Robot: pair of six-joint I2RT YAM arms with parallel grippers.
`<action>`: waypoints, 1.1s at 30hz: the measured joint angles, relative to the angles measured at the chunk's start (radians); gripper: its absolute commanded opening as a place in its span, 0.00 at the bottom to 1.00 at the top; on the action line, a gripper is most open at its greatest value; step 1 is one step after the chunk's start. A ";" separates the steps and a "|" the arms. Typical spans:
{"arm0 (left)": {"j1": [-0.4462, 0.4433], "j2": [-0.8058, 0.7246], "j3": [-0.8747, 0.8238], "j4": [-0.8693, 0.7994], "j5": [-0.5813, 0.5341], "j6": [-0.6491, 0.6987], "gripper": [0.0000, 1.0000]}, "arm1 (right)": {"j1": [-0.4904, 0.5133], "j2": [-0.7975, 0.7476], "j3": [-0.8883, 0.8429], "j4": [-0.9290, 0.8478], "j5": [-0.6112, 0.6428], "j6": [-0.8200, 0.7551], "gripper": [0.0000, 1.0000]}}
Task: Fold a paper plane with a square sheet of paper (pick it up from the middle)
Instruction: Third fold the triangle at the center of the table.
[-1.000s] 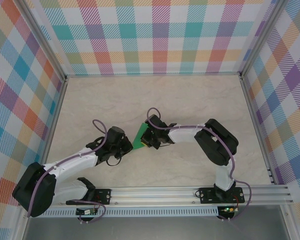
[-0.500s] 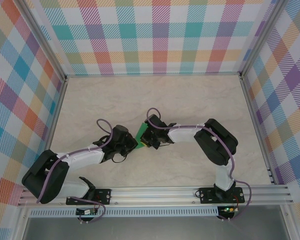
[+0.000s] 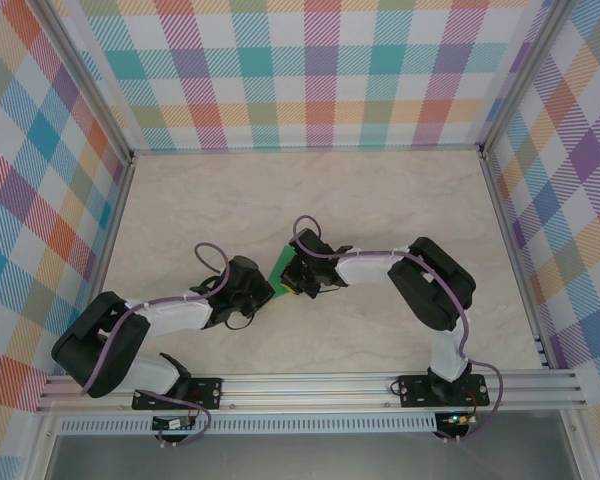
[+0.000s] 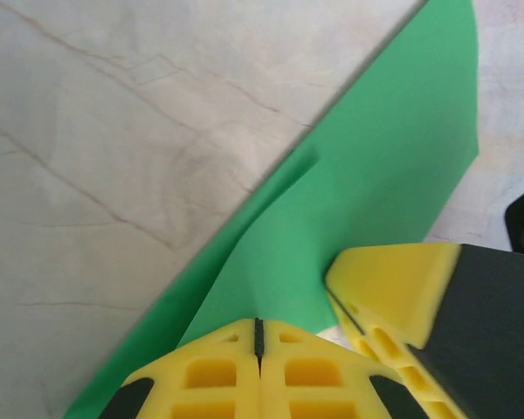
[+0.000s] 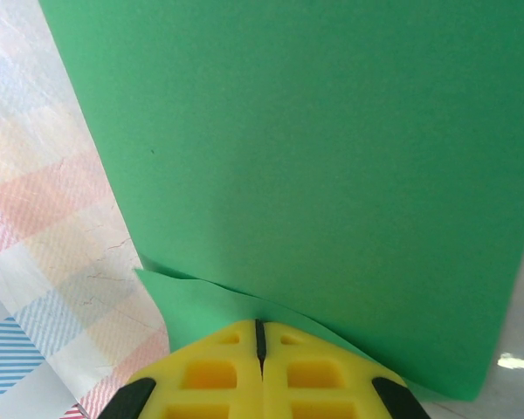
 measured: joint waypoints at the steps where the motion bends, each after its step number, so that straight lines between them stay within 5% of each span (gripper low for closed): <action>1: 0.000 0.000 -0.004 0.001 -0.003 0.000 0.00 | 0.000 0.000 0.000 0.000 0.000 0.000 0.00; 17: 0.000 0.000 -0.018 0.004 -0.041 -0.003 0.00 | 0.000 0.006 0.000 0.014 -0.011 -0.009 0.00; 33: 0.000 0.000 0.009 -0.059 -0.048 0.018 0.00 | -0.023 0.056 0.113 -0.050 -0.156 -0.431 0.00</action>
